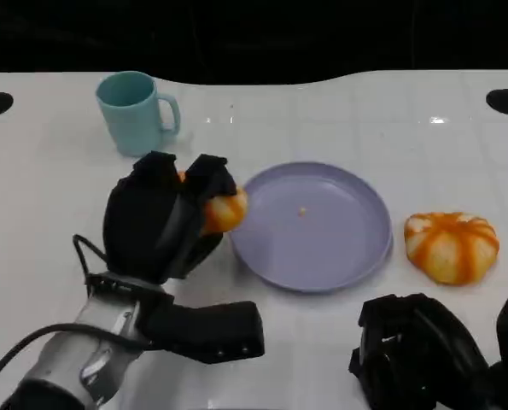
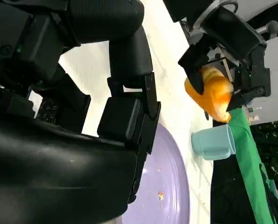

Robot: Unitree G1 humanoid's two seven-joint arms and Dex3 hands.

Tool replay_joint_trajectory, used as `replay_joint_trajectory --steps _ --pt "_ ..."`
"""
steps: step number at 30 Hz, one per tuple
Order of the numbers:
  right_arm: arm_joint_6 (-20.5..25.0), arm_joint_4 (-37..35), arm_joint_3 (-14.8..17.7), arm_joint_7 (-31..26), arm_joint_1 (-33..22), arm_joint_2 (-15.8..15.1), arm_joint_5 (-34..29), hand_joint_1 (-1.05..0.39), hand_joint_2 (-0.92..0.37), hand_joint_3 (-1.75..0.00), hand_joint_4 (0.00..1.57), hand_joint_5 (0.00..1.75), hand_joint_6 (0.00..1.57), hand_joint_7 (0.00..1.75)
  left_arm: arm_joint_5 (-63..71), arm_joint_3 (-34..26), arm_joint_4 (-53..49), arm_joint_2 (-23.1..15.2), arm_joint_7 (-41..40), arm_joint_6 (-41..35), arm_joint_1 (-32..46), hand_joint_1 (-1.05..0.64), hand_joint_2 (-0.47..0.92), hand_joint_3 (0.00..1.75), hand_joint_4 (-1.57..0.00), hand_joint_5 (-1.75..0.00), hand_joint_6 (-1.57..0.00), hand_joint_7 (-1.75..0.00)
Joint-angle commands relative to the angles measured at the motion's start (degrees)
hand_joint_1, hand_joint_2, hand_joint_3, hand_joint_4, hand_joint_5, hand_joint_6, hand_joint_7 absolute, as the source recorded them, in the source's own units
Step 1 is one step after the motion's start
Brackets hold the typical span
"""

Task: Grasp the bread from the table and place it into the plate.

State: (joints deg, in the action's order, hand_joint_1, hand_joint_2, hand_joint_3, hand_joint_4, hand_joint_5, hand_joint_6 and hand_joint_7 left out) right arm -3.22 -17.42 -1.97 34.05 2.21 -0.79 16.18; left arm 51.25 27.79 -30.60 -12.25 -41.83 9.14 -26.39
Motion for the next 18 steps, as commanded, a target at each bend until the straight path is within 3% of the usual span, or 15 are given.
replay_joint_trajectory --steps 1,14,18 --pt "-2.12 -1.13 0.59 0.94 0.21 -0.77 0.15 -1.05 0.02 -1.47 1.49 1.37 1.57 0.99 -0.64 0.28 -1.41 0.86 1.04 1.38 -2.43 -0.27 0.25 1.44 -1.02 -1.75 -0.80 -1.75" --pt "-1.57 -0.98 0.61 1.07 -0.84 -0.22 0.80 -1.05 0.06 -1.47 1.52 1.34 1.57 0.99 -1.41 3.20 -12.95 7.85 0.75 6.81 -9.42 -0.29 0.20 1.47 -1.05 -1.75 -0.84 -1.75" --pt "-0.87 -0.55 0.84 1.32 -1.03 -0.28 1.52 -1.05 0.06 -1.49 1.54 1.33 1.57 0.99 -2.01 3.87 -18.39 10.11 0.20 7.65 -12.25 -0.28 0.10 1.45 -1.06 -1.75 -0.88 -1.75"
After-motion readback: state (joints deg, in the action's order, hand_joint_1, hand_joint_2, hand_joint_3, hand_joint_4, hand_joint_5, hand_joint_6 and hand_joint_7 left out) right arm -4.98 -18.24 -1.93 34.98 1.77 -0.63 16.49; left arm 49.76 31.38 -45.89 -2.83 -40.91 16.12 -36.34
